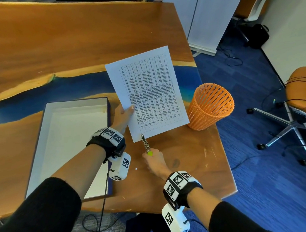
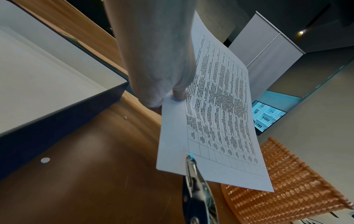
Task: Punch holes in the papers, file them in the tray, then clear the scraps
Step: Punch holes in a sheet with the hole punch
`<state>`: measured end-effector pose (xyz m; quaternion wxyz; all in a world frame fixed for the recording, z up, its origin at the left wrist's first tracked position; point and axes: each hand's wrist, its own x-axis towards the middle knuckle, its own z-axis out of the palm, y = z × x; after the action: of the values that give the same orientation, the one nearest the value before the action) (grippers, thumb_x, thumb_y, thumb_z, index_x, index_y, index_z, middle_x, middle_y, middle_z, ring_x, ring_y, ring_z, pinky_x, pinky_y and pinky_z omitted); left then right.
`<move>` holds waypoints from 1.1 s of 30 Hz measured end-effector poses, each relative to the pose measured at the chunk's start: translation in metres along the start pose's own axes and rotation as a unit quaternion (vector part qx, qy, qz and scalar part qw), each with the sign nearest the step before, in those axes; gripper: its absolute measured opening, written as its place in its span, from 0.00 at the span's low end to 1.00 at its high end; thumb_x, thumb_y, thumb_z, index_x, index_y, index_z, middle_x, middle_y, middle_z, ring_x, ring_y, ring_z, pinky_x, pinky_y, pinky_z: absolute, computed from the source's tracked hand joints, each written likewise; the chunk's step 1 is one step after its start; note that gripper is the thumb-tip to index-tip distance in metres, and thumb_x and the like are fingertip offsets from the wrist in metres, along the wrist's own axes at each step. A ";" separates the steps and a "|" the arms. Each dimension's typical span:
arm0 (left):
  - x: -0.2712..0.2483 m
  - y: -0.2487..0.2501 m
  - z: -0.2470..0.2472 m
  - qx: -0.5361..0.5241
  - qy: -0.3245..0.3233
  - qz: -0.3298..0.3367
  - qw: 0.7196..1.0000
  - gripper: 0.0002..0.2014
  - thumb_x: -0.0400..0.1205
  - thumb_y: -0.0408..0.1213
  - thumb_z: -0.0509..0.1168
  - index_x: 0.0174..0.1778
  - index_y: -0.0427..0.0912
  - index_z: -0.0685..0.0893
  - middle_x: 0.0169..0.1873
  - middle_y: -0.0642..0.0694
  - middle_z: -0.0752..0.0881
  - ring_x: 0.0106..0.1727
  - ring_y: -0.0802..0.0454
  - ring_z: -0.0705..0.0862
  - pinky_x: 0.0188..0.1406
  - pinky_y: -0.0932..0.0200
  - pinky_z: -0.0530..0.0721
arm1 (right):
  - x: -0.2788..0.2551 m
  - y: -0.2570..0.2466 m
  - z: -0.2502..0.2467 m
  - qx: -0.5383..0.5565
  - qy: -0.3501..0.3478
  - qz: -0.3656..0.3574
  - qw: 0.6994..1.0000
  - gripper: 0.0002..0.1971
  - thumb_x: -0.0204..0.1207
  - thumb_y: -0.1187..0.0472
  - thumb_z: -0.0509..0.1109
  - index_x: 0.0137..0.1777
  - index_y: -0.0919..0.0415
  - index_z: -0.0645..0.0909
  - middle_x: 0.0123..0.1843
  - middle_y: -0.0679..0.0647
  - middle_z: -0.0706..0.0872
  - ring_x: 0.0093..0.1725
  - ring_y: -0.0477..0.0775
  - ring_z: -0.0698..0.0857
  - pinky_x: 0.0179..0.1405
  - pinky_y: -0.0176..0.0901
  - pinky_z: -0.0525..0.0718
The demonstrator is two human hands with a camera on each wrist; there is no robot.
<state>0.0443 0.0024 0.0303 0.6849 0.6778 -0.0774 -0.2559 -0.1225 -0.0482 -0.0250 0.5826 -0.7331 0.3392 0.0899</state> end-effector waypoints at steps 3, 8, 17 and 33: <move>0.001 -0.001 0.000 0.003 0.006 -0.006 1.000 0.20 0.85 0.30 0.59 0.74 0.33 0.72 0.67 0.35 0.80 0.59 0.46 0.83 0.61 0.46 0.83 | 0.001 0.003 0.001 -0.006 -0.005 -0.008 1.000 0.10 0.71 0.57 0.60 0.28 0.51 0.71 0.32 0.56 0.77 0.36 0.56 0.74 0.35 0.46 0.74; 0.002 -0.002 -0.003 0.005 0.006 -0.004 1.000 0.18 0.85 0.29 0.59 0.73 0.34 0.72 0.65 0.38 0.81 0.52 0.56 0.85 0.52 0.57 0.86 | -0.008 -0.002 -0.003 0.059 -0.015 -0.044 0.997 0.18 0.73 0.63 0.65 0.55 0.43 0.64 0.54 0.68 0.81 0.35 0.57 0.80 0.19 0.28 0.76; -0.003 0.003 -0.005 -0.003 0.009 0.004 1.000 0.19 0.85 0.29 0.59 0.73 0.31 0.72 0.68 0.32 0.79 0.60 0.43 0.84 0.63 0.43 0.82 | -0.015 -0.009 -0.010 0.049 -0.021 -0.139 0.989 0.35 0.78 0.65 0.64 0.69 0.23 0.56 0.49 0.65 0.86 0.30 0.57 0.84 0.24 0.35 0.81; -0.004 0.007 -0.015 0.003 0.018 0.003 1.000 0.19 0.85 0.28 0.59 0.74 0.32 0.72 0.69 0.33 0.79 0.64 0.40 0.82 0.65 0.40 0.80 | -0.014 0.001 -0.012 0.061 0.016 -0.118 0.991 0.29 0.72 0.72 0.64 0.63 0.41 0.61 0.40 0.68 0.83 0.26 0.57 0.80 0.23 0.36 0.78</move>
<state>0.0492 0.0179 0.0369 0.6847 0.6844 -0.0682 -0.2412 -0.1366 -0.0541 -0.0144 0.6275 -0.7321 0.2646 -0.0119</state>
